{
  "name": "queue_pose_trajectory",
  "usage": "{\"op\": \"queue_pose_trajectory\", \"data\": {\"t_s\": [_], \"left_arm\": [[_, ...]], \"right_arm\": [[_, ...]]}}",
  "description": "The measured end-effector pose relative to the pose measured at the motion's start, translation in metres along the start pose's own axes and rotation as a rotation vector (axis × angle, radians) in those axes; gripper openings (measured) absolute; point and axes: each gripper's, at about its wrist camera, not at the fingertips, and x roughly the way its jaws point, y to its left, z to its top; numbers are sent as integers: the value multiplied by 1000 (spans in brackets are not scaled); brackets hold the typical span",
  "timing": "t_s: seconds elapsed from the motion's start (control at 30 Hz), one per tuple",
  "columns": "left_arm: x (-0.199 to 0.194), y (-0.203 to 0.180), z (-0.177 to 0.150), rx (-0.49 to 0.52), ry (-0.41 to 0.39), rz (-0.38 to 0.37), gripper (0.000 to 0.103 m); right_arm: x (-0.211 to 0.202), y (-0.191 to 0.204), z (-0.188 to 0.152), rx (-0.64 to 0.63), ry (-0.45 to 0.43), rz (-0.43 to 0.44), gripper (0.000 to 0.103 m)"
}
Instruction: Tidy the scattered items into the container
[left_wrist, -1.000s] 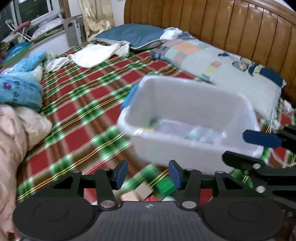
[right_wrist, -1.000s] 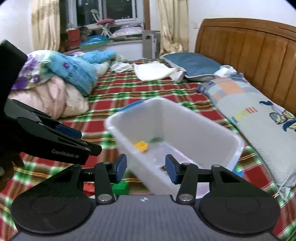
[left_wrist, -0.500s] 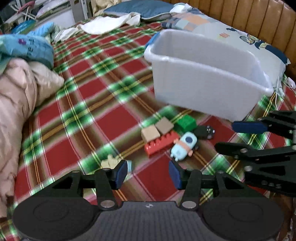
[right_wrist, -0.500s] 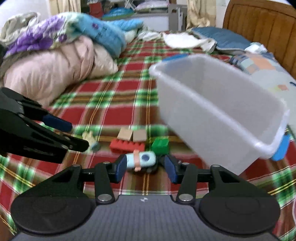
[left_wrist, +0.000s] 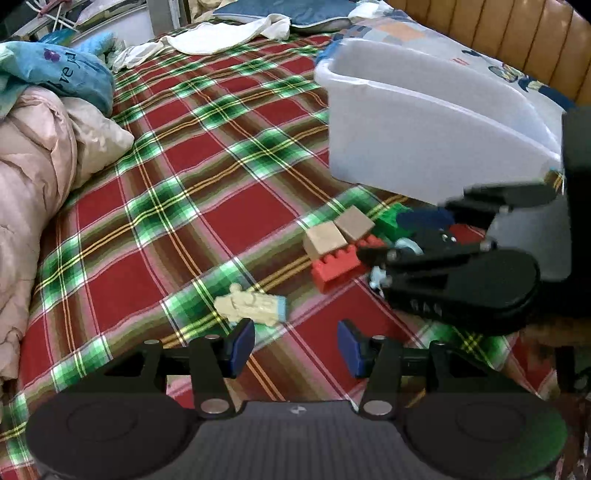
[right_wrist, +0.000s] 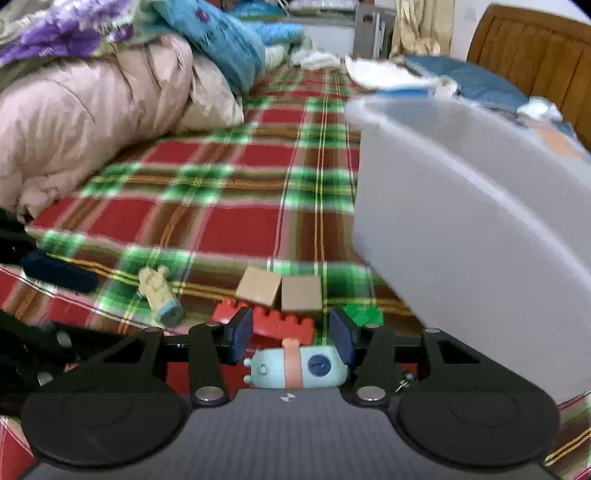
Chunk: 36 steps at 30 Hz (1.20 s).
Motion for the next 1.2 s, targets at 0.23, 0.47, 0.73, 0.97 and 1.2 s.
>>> {"op": "queue_pose_trajectory", "data": {"t_s": [0.23, 0.47, 0.73, 0.97, 1.2], "left_arm": [[33, 19, 17, 43, -38, 2, 54], [74, 39, 32, 35, -38, -24, 54], [74, 18, -4, 160, 31, -103, 53], [54, 6, -34, 136, 39, -161, 53], [38, 3, -50, 121, 46, -175, 53]], "right_arm": [[-21, 9, -42, -15, 72, 35, 51], [-49, 6, -62, -4, 30, 8, 52], [-34, -5, -32, 11, -11, -38, 53], [2, -9, -11, 66, 4, -23, 62], [-7, 7, -26, 14, 40, 141, 61]]}}
